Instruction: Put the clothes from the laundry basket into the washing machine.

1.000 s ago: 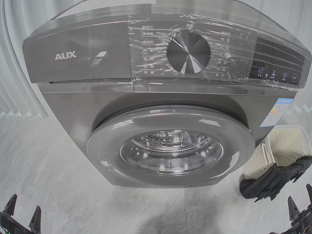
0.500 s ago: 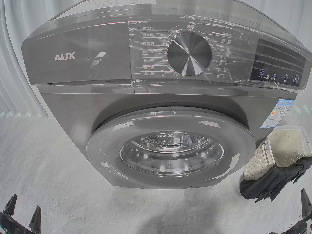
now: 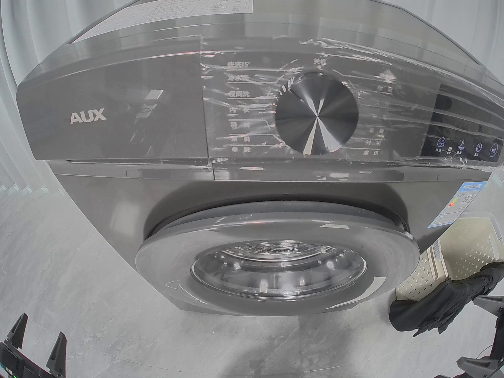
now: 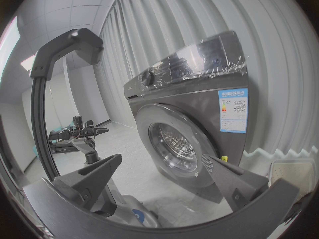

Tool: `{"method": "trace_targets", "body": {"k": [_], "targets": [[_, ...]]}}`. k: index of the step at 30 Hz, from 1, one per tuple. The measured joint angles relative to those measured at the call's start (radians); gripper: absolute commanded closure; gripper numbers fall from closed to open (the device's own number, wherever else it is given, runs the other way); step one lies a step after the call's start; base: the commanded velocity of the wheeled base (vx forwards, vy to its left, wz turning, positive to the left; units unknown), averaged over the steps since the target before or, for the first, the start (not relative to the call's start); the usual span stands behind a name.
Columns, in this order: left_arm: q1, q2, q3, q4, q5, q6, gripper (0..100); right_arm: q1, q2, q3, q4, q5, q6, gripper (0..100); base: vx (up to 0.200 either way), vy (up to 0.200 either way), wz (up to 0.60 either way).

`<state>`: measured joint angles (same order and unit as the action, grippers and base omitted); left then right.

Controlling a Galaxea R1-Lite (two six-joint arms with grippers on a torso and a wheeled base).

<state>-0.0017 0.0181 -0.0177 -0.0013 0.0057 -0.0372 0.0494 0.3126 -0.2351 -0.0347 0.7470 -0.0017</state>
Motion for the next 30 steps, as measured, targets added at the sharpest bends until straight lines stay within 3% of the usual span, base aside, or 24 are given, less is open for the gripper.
{"method": "trace_targets", "body": {"k": [10,15,20,30], "targets": [[0.000,0.000,0.000,0.001,0.000,0.001,0,0.048,0.315,-0.037,-0.126,-0.019,-0.001,0,-0.060,0.000,0.00],[0.000,0.000,0.000,0.001,0.000,0.002,0,0.074,0.453,-0.046,-0.223,-0.089,0.002,0,0.000,0.000,0.00],[0.000,0.000,0.000,0.001,0.000,0.002,0,0.146,0.550,-0.072,-0.245,-0.201,0.014,0,0.000,0.000,0.00],[0.000,0.000,0.000,0.001,0.000,0.002,0,0.189,0.691,-0.161,-0.255,-0.250,0.036,0,0.000,0.000,0.00]]}}
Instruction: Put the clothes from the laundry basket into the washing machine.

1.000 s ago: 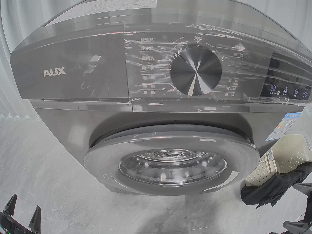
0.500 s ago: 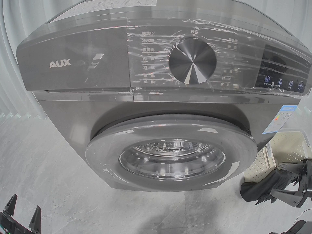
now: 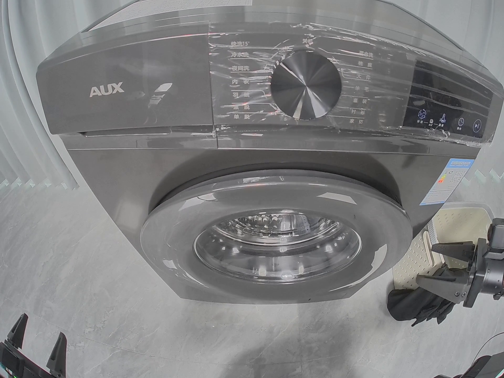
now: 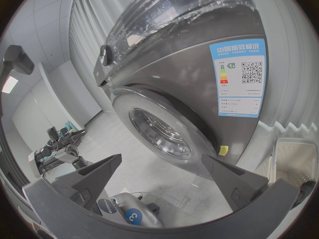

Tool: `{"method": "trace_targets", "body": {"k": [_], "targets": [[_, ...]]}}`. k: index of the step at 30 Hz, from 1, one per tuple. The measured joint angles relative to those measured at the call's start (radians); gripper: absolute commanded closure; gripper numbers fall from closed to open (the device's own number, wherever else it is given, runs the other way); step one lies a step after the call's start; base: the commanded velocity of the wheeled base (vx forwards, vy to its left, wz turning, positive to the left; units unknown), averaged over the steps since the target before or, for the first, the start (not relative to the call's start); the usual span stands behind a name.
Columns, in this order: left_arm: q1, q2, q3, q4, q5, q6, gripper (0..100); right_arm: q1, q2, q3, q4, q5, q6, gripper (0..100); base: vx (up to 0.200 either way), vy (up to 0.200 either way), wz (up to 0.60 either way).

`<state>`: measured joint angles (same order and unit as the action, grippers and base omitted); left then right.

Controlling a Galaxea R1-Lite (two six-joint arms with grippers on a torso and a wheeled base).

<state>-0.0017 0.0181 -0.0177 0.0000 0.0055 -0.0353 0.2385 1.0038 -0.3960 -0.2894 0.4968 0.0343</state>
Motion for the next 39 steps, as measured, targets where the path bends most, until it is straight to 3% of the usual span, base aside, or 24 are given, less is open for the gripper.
{"method": "trace_targets", "body": {"k": [5,12,20,29,39], "targets": [[0.000,0.000,0.000,0.000,0.000,-0.001,0,0.003,0.072,-0.028,-0.017,-0.046,0.001,0,0.000,0.000,0.00],[0.000,0.000,0.000,0.000,0.000,-0.001,0,0.011,0.170,-0.037,-0.177,-0.090,0.001,0,0.000,0.000,0.00],[0.000,0.000,0.000,0.000,0.000,-0.001,0,0.090,0.242,-0.031,-0.208,-0.171,0.012,0,0.000,0.000,0.00],[0.000,0.000,0.000,0.000,0.000,-0.001,0,0.114,0.302,-0.031,-0.294,-0.182,0.013,0,0.000,0.000,0.00],[0.000,0.000,0.000,0.000,0.000,-0.002,0,0.135,0.287,0.033,-0.291,-0.184,0.006,0,0.000,0.000,0.00]]}}
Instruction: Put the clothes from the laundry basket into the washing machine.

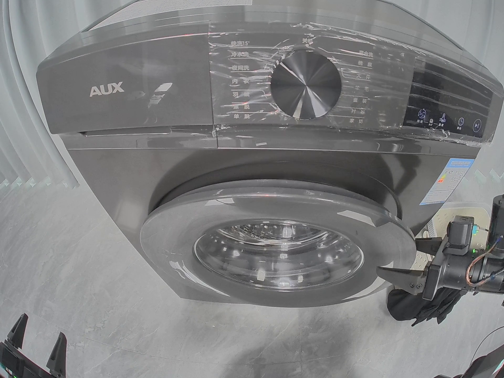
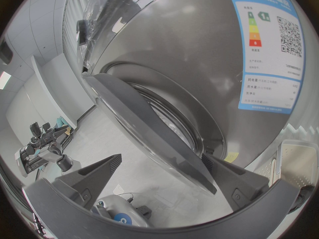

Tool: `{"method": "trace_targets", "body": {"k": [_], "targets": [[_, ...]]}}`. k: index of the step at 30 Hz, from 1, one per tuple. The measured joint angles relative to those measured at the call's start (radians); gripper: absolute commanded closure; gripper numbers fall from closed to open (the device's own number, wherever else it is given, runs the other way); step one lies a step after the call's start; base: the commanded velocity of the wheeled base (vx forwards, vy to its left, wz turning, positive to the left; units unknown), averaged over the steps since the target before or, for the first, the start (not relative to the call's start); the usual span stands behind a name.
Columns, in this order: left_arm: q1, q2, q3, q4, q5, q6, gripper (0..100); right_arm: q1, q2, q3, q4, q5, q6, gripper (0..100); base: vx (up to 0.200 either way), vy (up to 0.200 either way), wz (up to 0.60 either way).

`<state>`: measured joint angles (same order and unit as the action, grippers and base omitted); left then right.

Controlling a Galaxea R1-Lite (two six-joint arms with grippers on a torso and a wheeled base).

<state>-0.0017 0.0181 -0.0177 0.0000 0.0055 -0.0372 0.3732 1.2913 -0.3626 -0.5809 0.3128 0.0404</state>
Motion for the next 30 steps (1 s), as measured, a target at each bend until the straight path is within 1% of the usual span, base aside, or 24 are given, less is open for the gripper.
{"method": "trace_targets", "body": {"k": [7,11,12,15,20,26,30], "targets": [[0.000,0.000,0.000,0.000,0.000,-0.001,0,0.019,-0.102,0.072,0.008,-0.002,-0.004,0,0.000,0.000,0.00],[0.000,0.000,0.000,0.000,0.000,0.000,0,0.023,-0.134,0.092,0.019,-0.001,-0.004,0,0.000,0.000,0.00],[0.000,0.000,0.000,0.000,0.000,0.000,0,0.023,-0.139,0.093,0.018,-0.001,-0.003,0,0.000,0.000,0.00],[0.000,0.000,0.000,-0.001,0.000,0.000,0,0.020,-0.145,0.091,0.018,-0.003,-0.002,0,0.000,-0.200,0.00],[0.000,0.000,0.000,-0.001,0.000,0.000,0,0.014,-0.137,0.066,0.016,-0.029,0.000,0,0.000,0.000,0.00],[0.001,0.000,0.000,-0.001,0.000,0.000,0,0.009,-0.117,0.029,0.017,-0.034,0.001,0,0.000,0.000,0.00],[0.000,0.000,0.000,-0.001,0.000,0.000,0,0.009,-0.106,0.023,0.016,-0.034,0.001,0,0.000,0.000,0.00]]}}
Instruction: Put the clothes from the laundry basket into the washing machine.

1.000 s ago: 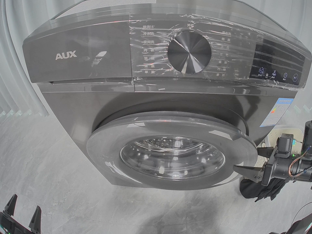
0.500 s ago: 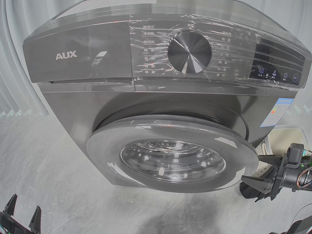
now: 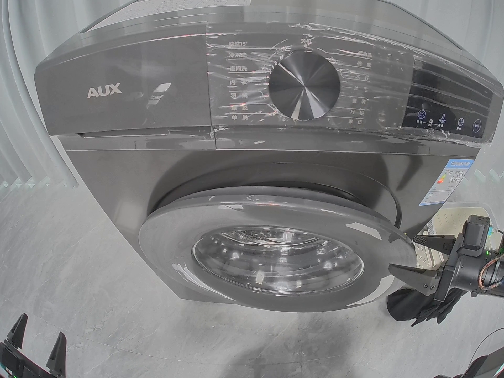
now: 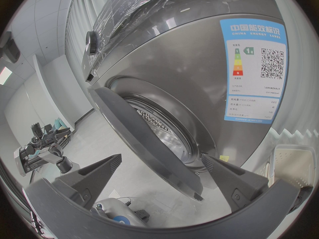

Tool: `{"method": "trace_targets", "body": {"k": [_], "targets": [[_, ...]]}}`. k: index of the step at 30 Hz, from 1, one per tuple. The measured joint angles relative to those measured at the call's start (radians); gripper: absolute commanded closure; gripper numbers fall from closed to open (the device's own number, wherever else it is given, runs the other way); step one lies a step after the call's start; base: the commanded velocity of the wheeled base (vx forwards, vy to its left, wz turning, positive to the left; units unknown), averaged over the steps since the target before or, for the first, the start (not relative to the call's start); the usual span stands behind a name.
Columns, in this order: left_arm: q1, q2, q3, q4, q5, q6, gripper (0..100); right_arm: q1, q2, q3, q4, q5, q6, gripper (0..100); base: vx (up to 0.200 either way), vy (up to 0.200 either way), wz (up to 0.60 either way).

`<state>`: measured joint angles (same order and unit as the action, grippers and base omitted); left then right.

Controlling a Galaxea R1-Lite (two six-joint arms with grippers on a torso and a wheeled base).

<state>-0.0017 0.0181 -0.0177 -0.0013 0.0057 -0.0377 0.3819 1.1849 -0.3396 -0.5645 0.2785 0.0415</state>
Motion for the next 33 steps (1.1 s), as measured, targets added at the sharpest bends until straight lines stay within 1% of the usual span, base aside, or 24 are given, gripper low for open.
{"method": "trace_targets", "body": {"k": [6,15,33], "targets": [[0.000,0.000,0.000,0.000,0.000,0.000,0,0.000,0.007,0.009,0.000,0.000,0.000,0,0.000,0.000,0.00],[0.000,0.000,0.000,0.001,0.000,0.001,0,0.001,0.003,0.039,-0.002,0.003,0.000,0,0.000,-0.200,0.00],[0.000,0.000,0.000,0.000,0.000,0.001,0,0.012,0.011,0.044,0.001,0.003,-0.003,0,0.000,0.000,0.00]]}}
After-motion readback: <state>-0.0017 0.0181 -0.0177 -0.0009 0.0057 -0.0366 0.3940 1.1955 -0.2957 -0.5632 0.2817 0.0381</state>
